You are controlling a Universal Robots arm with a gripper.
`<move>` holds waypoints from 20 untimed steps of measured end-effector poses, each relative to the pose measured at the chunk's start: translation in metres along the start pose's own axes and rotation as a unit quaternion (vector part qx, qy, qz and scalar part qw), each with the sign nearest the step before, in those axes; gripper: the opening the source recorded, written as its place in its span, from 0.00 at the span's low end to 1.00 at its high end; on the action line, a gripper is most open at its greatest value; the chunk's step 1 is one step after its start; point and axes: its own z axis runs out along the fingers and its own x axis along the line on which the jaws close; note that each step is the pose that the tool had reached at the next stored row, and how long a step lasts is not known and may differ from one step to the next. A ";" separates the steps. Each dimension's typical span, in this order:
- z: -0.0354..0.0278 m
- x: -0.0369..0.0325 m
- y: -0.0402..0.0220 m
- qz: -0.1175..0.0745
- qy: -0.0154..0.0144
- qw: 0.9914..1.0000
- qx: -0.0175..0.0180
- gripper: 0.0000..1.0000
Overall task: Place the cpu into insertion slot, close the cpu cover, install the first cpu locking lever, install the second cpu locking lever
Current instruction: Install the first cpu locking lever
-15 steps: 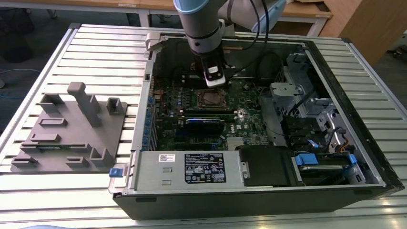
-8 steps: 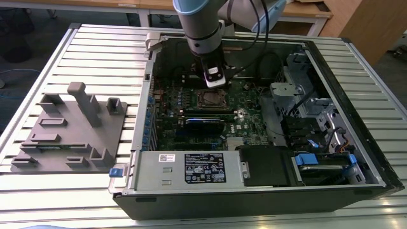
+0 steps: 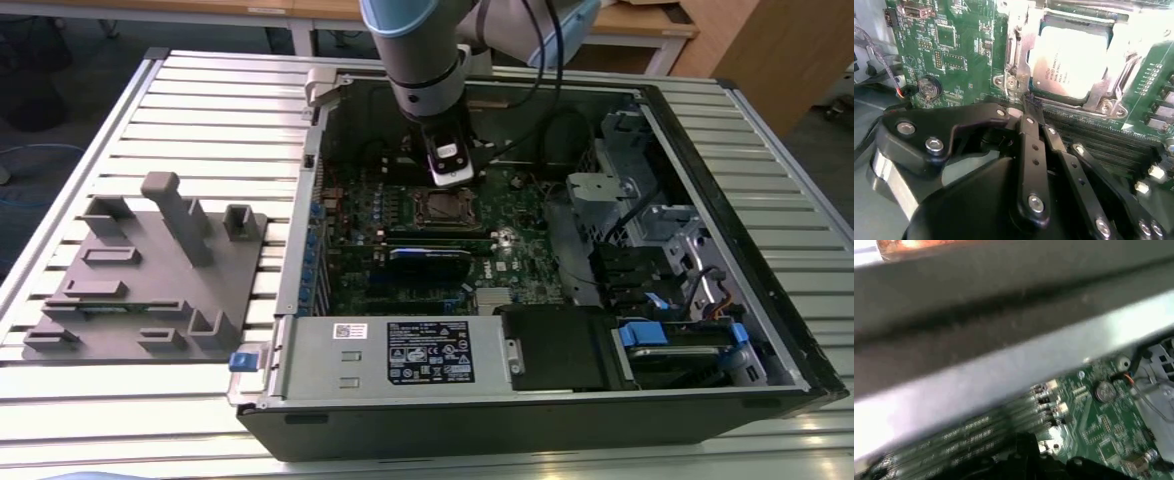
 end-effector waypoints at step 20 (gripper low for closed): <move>-0.0255 -0.0057 0.0068 0.000 0.000 1.000 0.000 0.11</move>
